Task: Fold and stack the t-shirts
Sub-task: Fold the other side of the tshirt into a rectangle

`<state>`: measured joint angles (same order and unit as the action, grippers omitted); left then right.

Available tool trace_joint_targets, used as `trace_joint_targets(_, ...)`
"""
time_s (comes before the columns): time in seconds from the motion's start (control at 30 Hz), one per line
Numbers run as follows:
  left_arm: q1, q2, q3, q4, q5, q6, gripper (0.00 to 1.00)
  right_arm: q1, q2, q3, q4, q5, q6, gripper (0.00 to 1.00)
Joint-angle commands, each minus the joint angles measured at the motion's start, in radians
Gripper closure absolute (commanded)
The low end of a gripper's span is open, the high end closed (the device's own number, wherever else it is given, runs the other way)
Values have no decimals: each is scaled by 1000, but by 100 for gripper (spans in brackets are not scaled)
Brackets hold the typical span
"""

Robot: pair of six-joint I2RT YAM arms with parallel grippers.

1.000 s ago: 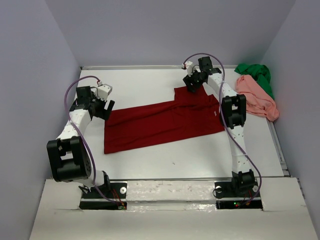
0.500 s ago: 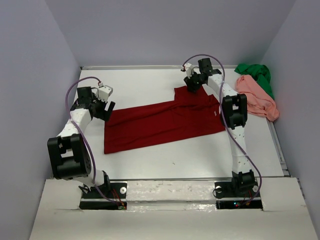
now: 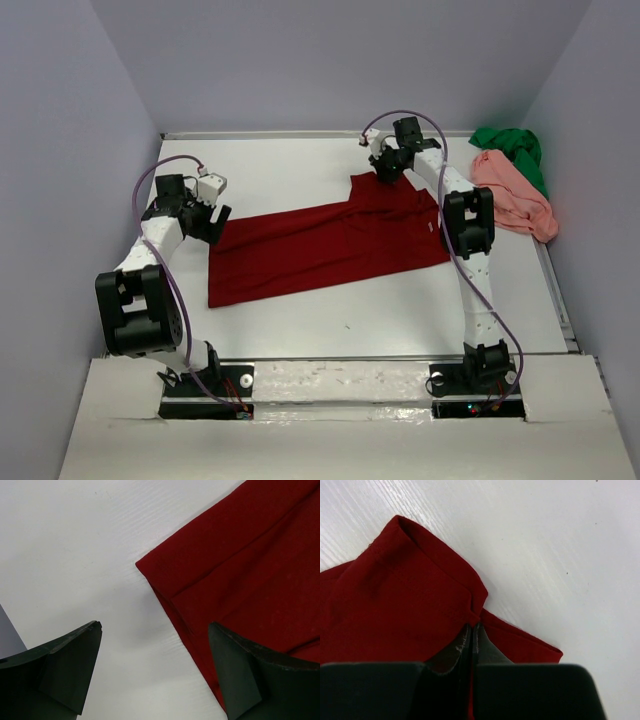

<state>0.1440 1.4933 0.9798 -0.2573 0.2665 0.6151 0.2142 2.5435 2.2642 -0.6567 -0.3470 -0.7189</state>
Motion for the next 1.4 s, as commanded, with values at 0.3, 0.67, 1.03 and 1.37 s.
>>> trace_joint_targets(0.3, -3, -77, 22, -11, 49, 8, 1, 1, -285, -182, -133, 26, -10, 100)
trace_joint_targets(0.67, -4, -146, 16, -16, 99, 6, 1, 28, -405, -262, -297, -27, 16, 100)
trace_joint_targets(1.03, -4, -169, 16, -14, 132, 8, 1, 74, -529, -371, -420, -55, 41, 100)
trace_joint_targets(1.37, -4, -186, 11, -16, 152, 8, 1, 83, -614, -468, -455, -46, 45, 100)
